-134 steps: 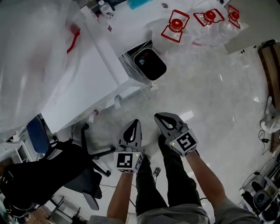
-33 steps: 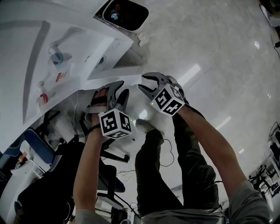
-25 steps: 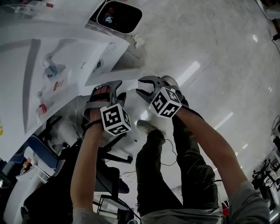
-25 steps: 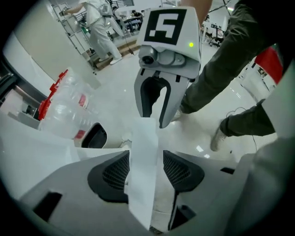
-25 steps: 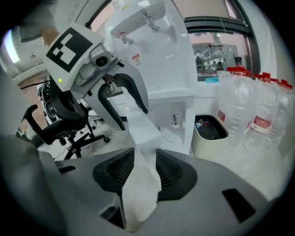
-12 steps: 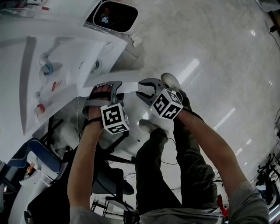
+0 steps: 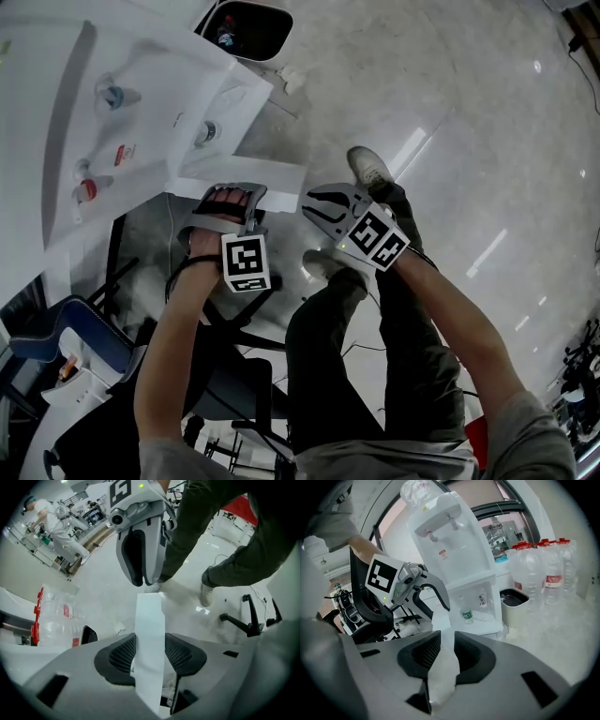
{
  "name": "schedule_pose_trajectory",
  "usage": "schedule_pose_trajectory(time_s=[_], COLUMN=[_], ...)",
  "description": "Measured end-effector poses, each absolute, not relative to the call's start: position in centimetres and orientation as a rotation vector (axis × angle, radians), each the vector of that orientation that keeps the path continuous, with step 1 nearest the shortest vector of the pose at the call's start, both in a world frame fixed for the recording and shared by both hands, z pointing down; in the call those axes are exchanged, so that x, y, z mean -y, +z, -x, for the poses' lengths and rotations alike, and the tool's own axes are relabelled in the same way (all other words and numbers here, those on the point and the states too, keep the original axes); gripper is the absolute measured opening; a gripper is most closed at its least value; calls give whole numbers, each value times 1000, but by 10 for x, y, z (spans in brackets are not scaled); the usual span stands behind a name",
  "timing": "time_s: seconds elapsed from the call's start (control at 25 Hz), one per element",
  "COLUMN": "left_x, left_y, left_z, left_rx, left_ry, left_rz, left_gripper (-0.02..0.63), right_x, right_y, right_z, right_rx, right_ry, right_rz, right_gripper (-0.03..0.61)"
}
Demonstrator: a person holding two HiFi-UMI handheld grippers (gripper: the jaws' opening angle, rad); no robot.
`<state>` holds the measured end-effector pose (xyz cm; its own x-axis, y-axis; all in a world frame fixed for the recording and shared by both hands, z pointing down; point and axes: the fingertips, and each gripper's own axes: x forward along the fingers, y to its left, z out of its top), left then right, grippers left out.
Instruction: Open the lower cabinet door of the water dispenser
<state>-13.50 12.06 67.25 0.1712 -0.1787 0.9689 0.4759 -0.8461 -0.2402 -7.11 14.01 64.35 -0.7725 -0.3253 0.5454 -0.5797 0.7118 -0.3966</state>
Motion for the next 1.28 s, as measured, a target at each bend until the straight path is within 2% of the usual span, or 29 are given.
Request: schedule_pose_trajectory(time_s=[0.24, 0.56, 1.28], left_x=[-155, -186, -232], left_y=[671, 672, 676], left_z=[160, 191, 276], left_rx=[405, 558, 833], left_ry=[-1640, -1559, -1354], left_rz=[1846, 1728, 1508], left_gripper=[198, 198, 196], right_x=[-178, -219, -264], right_y=[635, 626, 613], right_z=[87, 139, 232], right_rx=[2496, 2533, 2589], right_ry=[815, 888, 974], right_rz=[-755, -784, -652], right_gripper=[51, 19, 12])
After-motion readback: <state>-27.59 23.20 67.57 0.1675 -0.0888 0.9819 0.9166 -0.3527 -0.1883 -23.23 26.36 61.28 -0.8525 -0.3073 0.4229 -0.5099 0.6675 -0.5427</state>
